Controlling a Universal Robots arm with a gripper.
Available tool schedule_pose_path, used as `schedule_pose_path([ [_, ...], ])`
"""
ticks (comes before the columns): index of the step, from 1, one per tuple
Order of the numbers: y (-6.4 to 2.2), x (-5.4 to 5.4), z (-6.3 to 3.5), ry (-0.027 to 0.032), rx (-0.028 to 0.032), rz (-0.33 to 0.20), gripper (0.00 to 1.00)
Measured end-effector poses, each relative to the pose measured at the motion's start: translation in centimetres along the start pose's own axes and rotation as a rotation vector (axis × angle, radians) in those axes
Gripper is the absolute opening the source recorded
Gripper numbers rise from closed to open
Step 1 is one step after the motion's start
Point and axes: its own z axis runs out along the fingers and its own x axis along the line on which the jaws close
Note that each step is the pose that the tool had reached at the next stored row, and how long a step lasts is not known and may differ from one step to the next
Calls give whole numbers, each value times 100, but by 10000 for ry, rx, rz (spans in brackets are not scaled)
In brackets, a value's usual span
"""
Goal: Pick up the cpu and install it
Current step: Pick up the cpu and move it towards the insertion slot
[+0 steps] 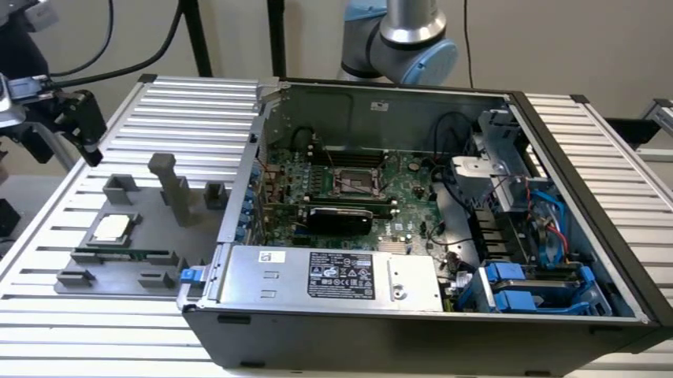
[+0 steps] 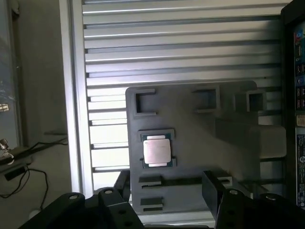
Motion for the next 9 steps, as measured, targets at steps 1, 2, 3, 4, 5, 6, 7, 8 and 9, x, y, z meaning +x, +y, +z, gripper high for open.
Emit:
schedule_pose_path([
  [1,2,1,20,0,3,-20,71],
  [2,3,1,37,0,7,-43,71],
  [3,3,2,55,1,14,-69,71],
  [4,3,2,73,2,24,-99,71],
  [5,2,2,91,2,36,-130,71],
  [6,2,3,109,2,53,-160,71],
  [7,2,4,126,1,73,-189,71],
  [8,1,4,144,1,86,-210,71],
  [9,1,4,162,2,95,-222,71],
])
